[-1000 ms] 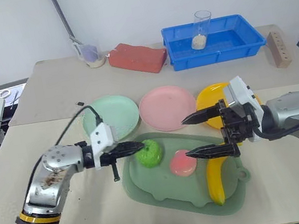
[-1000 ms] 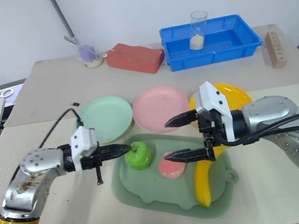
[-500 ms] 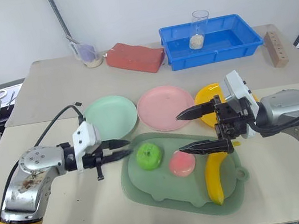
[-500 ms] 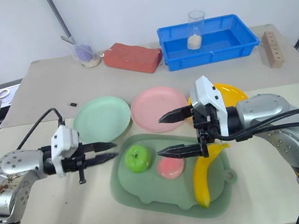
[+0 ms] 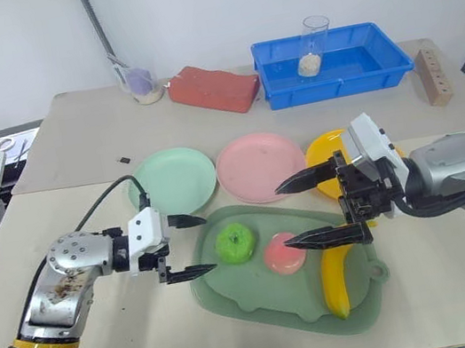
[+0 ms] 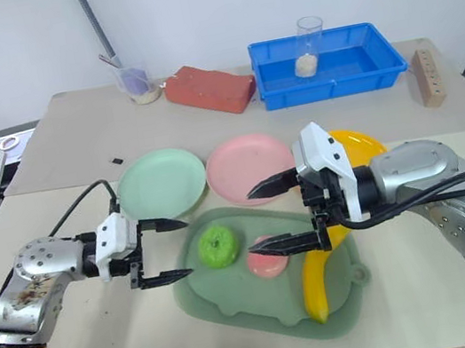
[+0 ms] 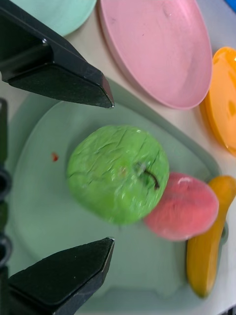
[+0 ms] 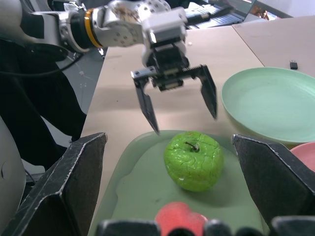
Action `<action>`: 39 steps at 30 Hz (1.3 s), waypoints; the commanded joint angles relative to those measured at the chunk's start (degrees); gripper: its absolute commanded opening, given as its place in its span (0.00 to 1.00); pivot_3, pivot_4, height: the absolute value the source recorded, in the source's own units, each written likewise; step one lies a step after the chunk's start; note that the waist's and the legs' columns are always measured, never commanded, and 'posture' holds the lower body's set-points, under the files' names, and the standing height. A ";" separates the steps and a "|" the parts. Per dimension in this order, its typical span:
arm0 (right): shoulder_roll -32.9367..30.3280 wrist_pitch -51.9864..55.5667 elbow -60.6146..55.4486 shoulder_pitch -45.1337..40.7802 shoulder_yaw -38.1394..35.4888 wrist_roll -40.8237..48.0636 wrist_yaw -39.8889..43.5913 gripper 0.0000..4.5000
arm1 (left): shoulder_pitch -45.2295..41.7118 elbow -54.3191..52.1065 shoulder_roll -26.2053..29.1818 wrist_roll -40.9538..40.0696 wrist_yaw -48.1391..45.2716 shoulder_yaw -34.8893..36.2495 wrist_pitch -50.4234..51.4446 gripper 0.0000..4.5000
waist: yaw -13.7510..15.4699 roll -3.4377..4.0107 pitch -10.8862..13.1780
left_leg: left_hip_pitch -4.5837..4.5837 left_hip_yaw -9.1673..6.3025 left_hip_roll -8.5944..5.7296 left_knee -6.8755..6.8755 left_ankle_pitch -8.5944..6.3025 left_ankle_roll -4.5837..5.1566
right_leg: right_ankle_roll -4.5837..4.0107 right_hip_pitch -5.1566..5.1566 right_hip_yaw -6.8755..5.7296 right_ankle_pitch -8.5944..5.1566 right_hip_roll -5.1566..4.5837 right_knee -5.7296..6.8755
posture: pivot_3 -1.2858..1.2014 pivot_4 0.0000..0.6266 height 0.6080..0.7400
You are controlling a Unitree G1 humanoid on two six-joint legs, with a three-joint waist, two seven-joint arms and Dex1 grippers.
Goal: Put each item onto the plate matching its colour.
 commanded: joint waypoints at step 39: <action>12.51 -0.08 2.12 -8.29 4.44 -3.69 -16.33 1.00 | -11.77 6.84 -5.26 -1.29 24.92 14.01 17.98 0.54 | -0.36 -0.03 0.01 | 0.05 -0.34 0.00 0.03 0.01 0.01 | 0.31 0.03 -0.04 -0.16 0.21 0.12 | 0.52 0.24 1.00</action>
